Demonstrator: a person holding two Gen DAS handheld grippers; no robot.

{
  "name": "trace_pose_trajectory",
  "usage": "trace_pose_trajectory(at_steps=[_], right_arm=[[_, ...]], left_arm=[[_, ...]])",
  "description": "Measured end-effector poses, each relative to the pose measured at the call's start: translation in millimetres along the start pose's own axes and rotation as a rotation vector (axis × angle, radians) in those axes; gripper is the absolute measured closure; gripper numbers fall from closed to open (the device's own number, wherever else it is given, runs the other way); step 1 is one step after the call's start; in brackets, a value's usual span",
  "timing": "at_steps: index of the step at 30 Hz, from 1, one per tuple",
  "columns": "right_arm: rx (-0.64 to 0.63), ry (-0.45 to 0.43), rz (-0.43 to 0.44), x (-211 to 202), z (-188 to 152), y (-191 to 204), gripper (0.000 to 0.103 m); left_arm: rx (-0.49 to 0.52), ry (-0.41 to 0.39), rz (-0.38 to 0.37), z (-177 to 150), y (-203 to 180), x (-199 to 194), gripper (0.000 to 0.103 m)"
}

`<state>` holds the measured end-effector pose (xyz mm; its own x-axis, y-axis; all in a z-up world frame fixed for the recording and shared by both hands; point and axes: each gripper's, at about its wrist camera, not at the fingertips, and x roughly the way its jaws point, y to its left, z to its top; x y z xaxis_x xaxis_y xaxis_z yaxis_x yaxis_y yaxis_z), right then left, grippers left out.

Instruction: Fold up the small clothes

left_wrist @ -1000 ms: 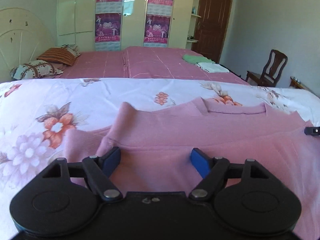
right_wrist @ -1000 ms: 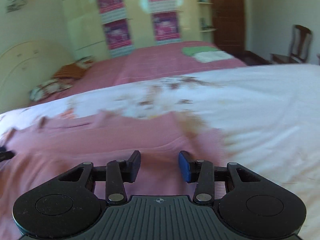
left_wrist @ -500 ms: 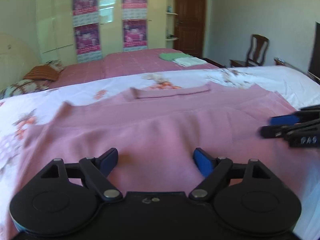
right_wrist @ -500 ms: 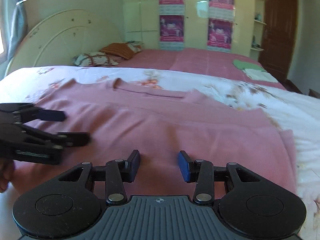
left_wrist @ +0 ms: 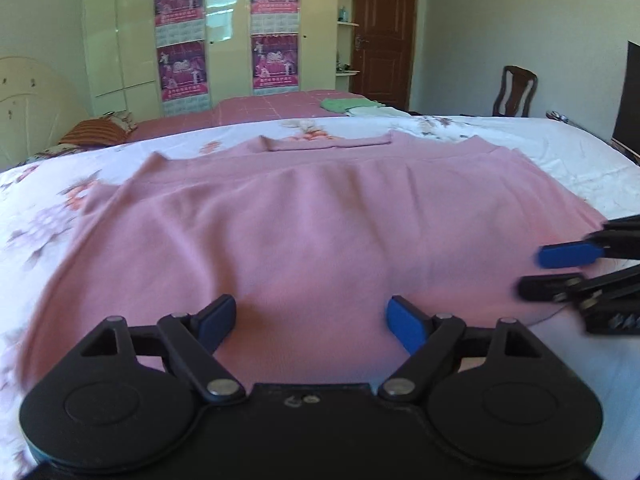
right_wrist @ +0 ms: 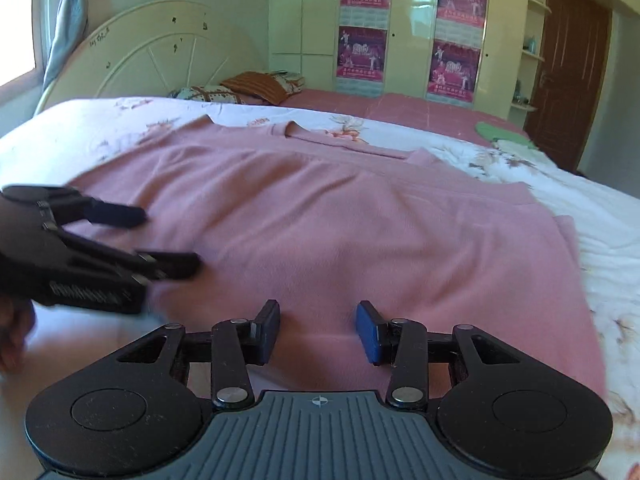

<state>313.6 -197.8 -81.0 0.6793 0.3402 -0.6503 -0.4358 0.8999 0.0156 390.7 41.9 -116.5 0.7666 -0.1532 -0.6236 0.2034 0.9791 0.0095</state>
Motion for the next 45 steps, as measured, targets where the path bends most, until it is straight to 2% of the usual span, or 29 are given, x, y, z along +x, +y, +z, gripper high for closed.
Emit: trace_pose_trajectory(at_steps=[4, 7, 9, 11, 12, 14, 15, 17, 21, 23, 30, 32, 35, 38, 40, 42, 45], right_arm=[[0.03, 0.027, -0.052, -21.8, -22.0, -30.7, 0.062], [0.089, 0.037, -0.056, -33.2, -24.9, -47.7, 0.062], [0.149, -0.009, -0.088, -46.6, -19.7, -56.1, 0.062], [0.219, -0.044, -0.117, -56.1, -17.3, -67.8, 0.062], [0.246, -0.025, -0.133, -53.9, -18.1, -74.1, 0.062], [0.269, 0.077, -0.177, -39.9, -26.4, -86.3, 0.062], [0.273, 0.071, -0.171, -38.7, -31.9, -90.4, 0.062], [0.276, 0.083, -0.172, -44.7, -28.5, -91.8, 0.062], [0.286, 0.03, -0.173, -58.9, -24.6, -89.0, 0.062], [0.282, 0.097, -0.196, -46.2, -31.4, -91.0, 0.062], [0.305, 0.027, -0.189, -61.0, -31.2, -89.1, 0.062], [0.279, 0.089, -0.202, -49.1, -36.7, -88.1, 0.062], [0.264, 0.102, -0.199, -49.4, -30.3, -85.5, 0.062], [0.281, 0.057, -0.191, -55.1, -30.1, -85.4, 0.062], [0.279, 0.1, -0.196, -46.6, -36.2, -85.8, 0.062], [0.268, 0.104, -0.203, -48.8, -34.0, -83.7, 0.062], [0.301, 0.038, -0.187, -68.9, -29.3, -82.4, 0.062]], left_arm=[[-0.054, 0.019, 0.048, -15.1, 40.4, -18.0, 0.019], [-0.075, 0.013, 0.092, -12.2, 53.0, -27.5, 0.023], [-0.1, 0.002, 0.108, -8.8, 60.3, -31.6, 0.022], [-0.139, 0.039, 0.108, -10.5, 69.8, -26.8, 0.022], [-0.145, 0.045, 0.113, -13.7, 73.6, -24.8, 0.022], [-0.146, 0.04, 0.117, -16.1, 76.8, -27.1, 0.023], [-0.154, 0.042, 0.118, -15.0, 77.6, -29.8, 0.023], [-0.169, 0.019, 0.127, -14.9, 78.6, -36.9, 0.025], [-0.159, 0.052, 0.138, -17.2, 78.6, -30.1, 0.025], [-0.155, 0.061, 0.144, -15.8, 77.4, -29.4, 0.025], [-0.147, 0.068, 0.154, -17.7, 75.2, -30.5, 0.025], [-0.143, 0.069, 0.158, -17.8, 74.1, -30.0, 0.024], [-0.142, 0.07, 0.158, -17.1, 74.7, -28.8, 0.024], [-0.137, 0.068, 0.161, -16.9, 73.8, -29.1, 0.024], [-0.14, 0.073, 0.16, -16.1, 73.9, -29.3, 0.024], [-0.163, 0.093, 0.167, -10.9, 74.6, -34.7, 0.024], [-0.229, 0.047, 0.159, -10.5, 76.7, -60.8, 0.025]])
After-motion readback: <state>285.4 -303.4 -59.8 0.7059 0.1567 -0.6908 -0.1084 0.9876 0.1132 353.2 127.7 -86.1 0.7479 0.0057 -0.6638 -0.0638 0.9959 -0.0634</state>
